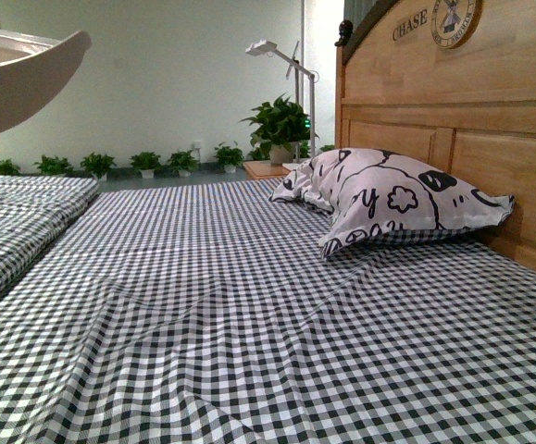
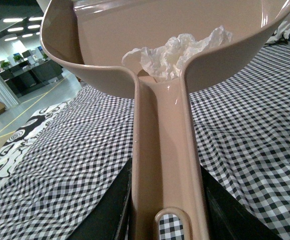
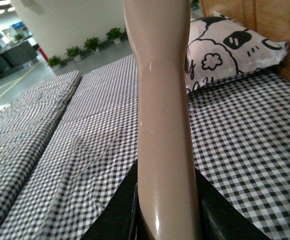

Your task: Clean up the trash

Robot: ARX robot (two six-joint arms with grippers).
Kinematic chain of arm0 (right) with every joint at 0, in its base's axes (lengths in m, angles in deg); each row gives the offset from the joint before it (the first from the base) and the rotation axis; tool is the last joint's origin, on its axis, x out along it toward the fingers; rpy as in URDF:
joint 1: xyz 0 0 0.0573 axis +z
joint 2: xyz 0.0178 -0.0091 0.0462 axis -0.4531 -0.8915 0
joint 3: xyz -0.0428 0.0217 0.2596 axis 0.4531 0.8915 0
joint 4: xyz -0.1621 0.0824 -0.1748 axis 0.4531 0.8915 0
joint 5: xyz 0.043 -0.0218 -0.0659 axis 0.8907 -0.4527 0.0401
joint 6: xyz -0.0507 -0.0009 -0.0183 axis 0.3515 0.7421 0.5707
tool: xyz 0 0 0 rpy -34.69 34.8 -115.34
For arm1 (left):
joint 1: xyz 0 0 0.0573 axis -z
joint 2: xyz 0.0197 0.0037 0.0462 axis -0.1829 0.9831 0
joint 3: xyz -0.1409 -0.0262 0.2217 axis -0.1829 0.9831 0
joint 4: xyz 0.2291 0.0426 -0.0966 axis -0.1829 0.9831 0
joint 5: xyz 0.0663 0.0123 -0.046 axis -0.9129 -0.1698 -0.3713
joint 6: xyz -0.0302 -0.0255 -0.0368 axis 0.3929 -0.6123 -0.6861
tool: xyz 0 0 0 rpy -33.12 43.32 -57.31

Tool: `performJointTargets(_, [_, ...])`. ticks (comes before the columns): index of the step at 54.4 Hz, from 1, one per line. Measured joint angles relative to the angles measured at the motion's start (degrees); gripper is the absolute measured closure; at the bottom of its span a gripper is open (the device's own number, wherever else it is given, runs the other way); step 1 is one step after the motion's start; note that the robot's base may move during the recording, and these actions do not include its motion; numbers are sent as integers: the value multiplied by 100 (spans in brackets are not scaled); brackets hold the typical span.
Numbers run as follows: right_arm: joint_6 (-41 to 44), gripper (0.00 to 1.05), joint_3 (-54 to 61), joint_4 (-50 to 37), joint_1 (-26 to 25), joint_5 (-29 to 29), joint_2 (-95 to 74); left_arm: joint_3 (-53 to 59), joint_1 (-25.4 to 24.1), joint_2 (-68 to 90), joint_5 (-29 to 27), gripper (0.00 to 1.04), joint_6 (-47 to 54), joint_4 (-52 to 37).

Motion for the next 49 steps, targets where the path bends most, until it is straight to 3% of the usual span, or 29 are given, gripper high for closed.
performJointTargets(12, [-459, 84, -4, 782, 870, -1622, 793, 63, 566, -885, -994, 77, 13, 717])
performJointTargets(18, [-516, 84, -28, 817, 1287, -2127, 957, 66, 999, -1259, -1598, 77, -2, 992])
performJointTargets(24, [-494, 84, -85, 739, 1362, -2271, 999, 68, 1589, -1596, -2267, 77, 26, 1150])
performJointTargets(31, [-424, 84, -81, 721, 1095, -2114, 990, 90, 2236, -1768, -2957, 77, 31, 1036])
performJointTargets(49, [-28, 84, -76, 656, 769, -1980, 1034, 280, 2643, -1733, -3195, 77, -103, 927])
